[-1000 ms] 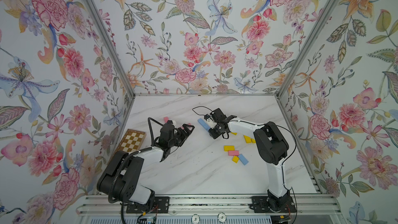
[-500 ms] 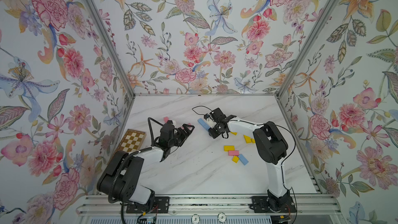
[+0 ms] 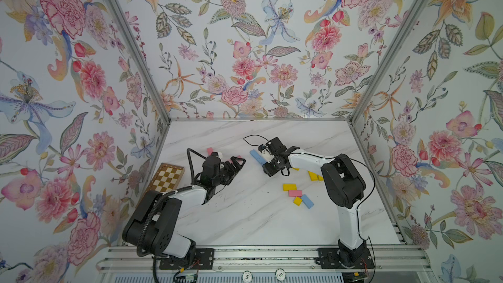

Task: Assemble the letter v with building blocks
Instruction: Assemble the building block at the center of the board, then adjust the building block at the center of the board.

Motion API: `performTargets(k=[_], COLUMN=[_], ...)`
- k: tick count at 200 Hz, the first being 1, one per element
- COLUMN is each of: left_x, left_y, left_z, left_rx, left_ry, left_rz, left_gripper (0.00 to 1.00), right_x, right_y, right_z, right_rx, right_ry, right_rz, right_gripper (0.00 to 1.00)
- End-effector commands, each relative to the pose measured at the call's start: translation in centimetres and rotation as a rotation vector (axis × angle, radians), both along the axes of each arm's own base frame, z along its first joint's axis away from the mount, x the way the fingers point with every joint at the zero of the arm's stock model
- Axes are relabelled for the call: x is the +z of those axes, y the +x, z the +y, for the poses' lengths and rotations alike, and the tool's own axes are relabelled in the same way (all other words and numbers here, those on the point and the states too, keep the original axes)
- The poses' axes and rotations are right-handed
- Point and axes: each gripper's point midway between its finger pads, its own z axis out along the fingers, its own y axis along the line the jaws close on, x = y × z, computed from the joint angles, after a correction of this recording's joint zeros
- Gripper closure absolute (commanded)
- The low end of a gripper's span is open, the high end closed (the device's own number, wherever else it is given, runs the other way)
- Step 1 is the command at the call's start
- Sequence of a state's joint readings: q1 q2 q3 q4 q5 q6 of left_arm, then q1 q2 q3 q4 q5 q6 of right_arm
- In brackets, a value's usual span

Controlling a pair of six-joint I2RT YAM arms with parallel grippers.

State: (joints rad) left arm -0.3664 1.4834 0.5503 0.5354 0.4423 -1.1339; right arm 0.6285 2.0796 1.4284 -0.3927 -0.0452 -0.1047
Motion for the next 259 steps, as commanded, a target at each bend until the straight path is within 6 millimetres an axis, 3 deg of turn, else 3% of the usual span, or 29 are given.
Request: performTargets(k=[1, 45, 88, 143, 259], left_x=[0.9, 1.0, 0.9, 1.1, 1.0], left_y=[0.2, 0.2, 0.3, 0.5, 0.5], left_z=[-0.2, -0.1, -0.5, -0.9, -0.9], left_rx=[-0.018, -0.017, -0.022, -0.030, -0.033], left_ry=[-0.004, -0.001, -0.001, -0.003, 0.005], left_rz=[-0.024, -0.027, -0.027, -0.029, -0.026], left_gripper=[0.01, 0.01, 0.01, 0.01, 0.01], right_x=[-1.5, -0.1, -0.1, -1.3, -2.7], right_y=[-2.4, -2.9, -2.7, -0.9, -0.1], right_z=[-1.8, -2.6, -4.8, -6.4, -5.8], right_rx=[-0.007, -0.045, -0.138, -0.227, -0.242], right_ry=[-0.063, -0.022, 0.006, -0.059, -0.077], right_rz=[0.083, 0.065, 0.061, 0.040, 0.057], right_gripper=[0.41, 0.28, 0.01, 0.01, 0.01])
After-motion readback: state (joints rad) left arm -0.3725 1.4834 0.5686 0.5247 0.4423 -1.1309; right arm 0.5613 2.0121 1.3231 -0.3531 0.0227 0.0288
